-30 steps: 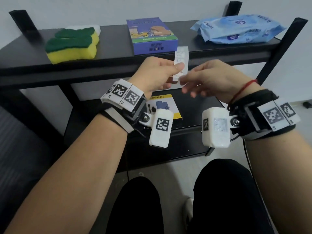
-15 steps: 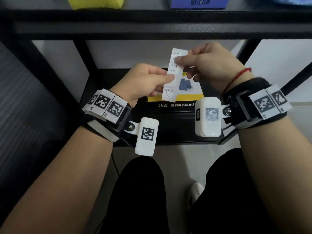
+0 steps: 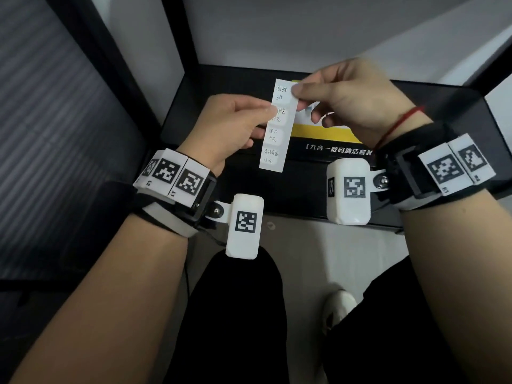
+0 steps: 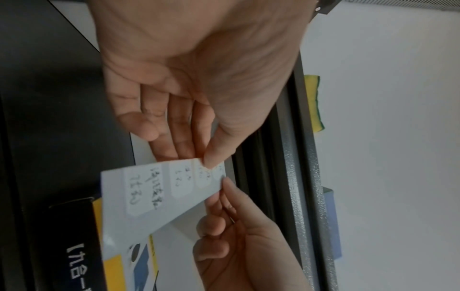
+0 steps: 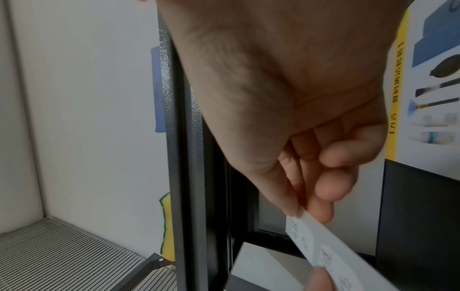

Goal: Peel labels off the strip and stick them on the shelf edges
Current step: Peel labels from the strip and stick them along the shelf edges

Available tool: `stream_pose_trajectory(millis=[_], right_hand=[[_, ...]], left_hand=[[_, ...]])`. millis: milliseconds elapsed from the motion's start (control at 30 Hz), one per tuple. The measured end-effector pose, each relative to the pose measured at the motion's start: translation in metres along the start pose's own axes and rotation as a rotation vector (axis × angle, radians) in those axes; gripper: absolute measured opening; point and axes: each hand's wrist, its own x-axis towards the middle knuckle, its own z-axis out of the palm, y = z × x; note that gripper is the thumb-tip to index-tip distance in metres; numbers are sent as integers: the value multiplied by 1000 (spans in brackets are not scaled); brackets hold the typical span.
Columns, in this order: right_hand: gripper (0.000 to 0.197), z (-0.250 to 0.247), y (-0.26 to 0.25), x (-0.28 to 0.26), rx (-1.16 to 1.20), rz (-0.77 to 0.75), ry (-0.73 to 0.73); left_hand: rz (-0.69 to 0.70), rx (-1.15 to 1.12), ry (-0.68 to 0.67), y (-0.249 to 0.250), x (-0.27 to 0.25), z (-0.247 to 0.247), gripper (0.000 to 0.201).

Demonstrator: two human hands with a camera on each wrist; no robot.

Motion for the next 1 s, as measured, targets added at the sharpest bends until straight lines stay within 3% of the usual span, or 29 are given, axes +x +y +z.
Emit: stream_pose_trajectory(millis=[233, 367, 500, 600, 1000], right_hand=[[7, 8, 7, 5, -57, -33, 30], [32, 7, 11, 10, -115, -219, 175], [17, 14, 13, 9, -323, -305, 121], [16, 17, 13, 8, -425, -338, 103], [16, 8, 15, 3, -506, -392, 81]], left_hand=[[-19, -50, 63, -13, 5, 4, 3], [-20, -46, 74, -14, 8, 7, 3], [-11, -42, 70, -14, 9, 10, 2], [10, -37, 55, -15, 10, 9, 7], [147, 75, 13, -13, 10, 10, 11]])
